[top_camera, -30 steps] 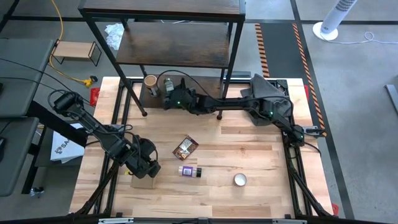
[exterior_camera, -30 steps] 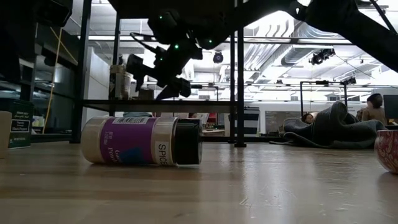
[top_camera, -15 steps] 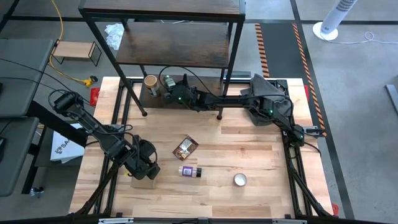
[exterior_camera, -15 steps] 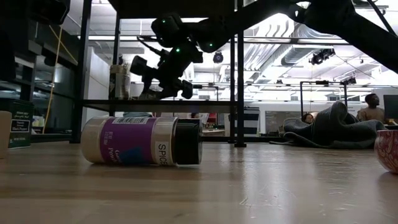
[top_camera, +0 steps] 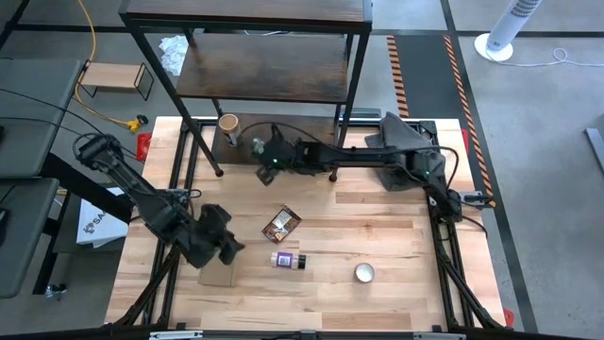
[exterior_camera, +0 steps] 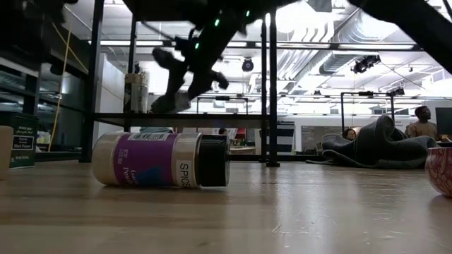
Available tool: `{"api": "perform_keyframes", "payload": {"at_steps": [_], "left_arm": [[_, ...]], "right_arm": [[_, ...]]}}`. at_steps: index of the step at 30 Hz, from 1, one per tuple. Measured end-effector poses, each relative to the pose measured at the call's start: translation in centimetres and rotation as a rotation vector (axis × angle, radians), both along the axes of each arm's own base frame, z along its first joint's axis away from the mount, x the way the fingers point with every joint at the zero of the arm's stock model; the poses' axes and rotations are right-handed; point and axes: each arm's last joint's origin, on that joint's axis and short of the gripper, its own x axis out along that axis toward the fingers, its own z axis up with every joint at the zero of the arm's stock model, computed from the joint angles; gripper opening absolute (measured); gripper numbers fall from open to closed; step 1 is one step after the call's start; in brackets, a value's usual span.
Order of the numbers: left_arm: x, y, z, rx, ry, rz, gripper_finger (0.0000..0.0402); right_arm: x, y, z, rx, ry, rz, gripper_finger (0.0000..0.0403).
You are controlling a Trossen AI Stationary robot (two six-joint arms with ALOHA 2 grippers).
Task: Shelf spices
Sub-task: Put the green seasoning bottle on the shelf
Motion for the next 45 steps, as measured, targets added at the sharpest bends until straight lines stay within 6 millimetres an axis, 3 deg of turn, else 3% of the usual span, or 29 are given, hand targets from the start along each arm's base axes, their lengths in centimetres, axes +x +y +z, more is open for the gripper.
{"api": "perform_keyframes", "payload": {"at_steps": [7, 17, 22, 28, 35, 45], "left_arm": [[-1.5, 2.4, 3.2, 0.133, -0.322, 0.21, 0.0287], [-3.2, 4.4, 6.5, 0.222, -0.688, 0.512, 0.0287], [-3.6, 5.0, 7.5, 0.227, -0.784, 0.617, 0.0287], [-2.5, 5.1, 9.6, 0.169, -0.841, 0.606, 0.0287], [-1.0, 6.3, 12.8, 0.345, -0.904, 0.536, 0.0287], [1.2, 7.7, 12.5, 0.285, -0.952, 0.475, 0.0287]], "right_arm": [[-2.6, 4.3, 4.6, -0.021, 0.076, 0.173, 0.0183], [-6.1, 8.8, 12.7, 0.012, -0.163, 0.304, 0.0183], [-7.2, 10.4, 15.2, 0.052, -0.299, 0.316, 0.0183], [-7.0, 10.4, 16.0, 0.054, -0.385, 0.27, 0.0183], [-7.0, 10.4, 17.4, 0.013, -0.497, 0.278, 0.0183], [-7.2, 11.3, 18.3, -0.039, -0.545, 0.321, 0.0183]]}}
